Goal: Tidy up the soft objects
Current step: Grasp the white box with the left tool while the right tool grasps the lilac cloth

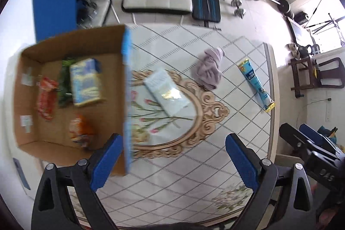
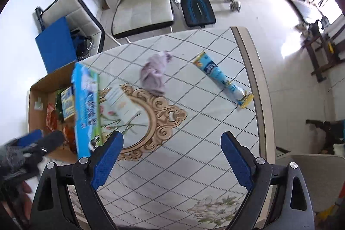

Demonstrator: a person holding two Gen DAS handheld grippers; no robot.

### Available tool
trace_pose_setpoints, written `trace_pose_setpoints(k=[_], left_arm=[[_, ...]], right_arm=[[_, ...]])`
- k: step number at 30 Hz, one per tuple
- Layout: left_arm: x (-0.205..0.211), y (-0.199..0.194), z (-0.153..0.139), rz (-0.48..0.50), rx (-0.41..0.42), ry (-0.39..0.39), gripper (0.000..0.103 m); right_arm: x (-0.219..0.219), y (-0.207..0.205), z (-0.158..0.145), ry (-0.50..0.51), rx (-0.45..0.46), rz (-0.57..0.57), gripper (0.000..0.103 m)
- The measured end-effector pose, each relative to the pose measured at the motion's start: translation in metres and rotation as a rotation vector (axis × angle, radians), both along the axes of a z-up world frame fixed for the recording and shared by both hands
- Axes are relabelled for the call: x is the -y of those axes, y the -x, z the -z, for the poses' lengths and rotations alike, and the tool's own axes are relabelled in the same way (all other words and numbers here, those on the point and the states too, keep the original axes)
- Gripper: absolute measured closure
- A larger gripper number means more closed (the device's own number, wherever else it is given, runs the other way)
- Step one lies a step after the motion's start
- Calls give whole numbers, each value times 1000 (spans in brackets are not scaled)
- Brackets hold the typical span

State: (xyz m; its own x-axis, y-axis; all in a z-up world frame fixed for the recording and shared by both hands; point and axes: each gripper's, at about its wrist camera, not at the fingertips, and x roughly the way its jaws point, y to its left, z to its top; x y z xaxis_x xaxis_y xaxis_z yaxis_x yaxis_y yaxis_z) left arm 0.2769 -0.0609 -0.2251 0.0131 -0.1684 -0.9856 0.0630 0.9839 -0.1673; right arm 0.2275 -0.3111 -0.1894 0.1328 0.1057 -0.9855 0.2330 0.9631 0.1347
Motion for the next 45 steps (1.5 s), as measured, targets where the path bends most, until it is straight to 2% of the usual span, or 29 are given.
trace_pose_setpoints(k=[4,9,14,20,22,24,25,26,27,29,31,37,45], left_arm=[[23,-27,55,-75,-77,-63,6],[32,-51,110,-157,-150,-154,6],[35,-59,140,-197,-204,-188,6],[33,-65,166,-236,-254,-210,6],[31,-65,174,-246,-270,-218,6],[29,-64,179,-244,-273,-228,6],[29,-63,180,-235,-268,-241,6],[29,-63,183,-223,-259,-247,6],[30,-62,184,-213,-248,-250,13],[33,-59,184,-206,-232,-232,21],[37,-57,182,-196,-221,-205,37],[56,-49,177,-138,-188,-206,42],[84,-14,153,-56,-116,-183,44]], right_arm=[[40,-35,34,-104,-62,7,9],[45,-77,68,-118,-107,-61,9],[29,-118,110,-227,-192,-101,9],[5,-151,163,-342,-283,-80,10],[-1,-155,178,-368,-311,-66,15],[-5,-157,195,-404,-347,-41,26],[-7,-157,202,-404,-359,-38,37],[-8,-156,208,-384,-368,-40,54],[-9,-156,211,-366,-374,-45,60],[-5,-150,211,-332,-376,-64,69],[3,-146,209,-298,-376,-81,72],[28,-125,198,-202,-356,-112,74],[36,-91,184,-196,-313,-135,78]])
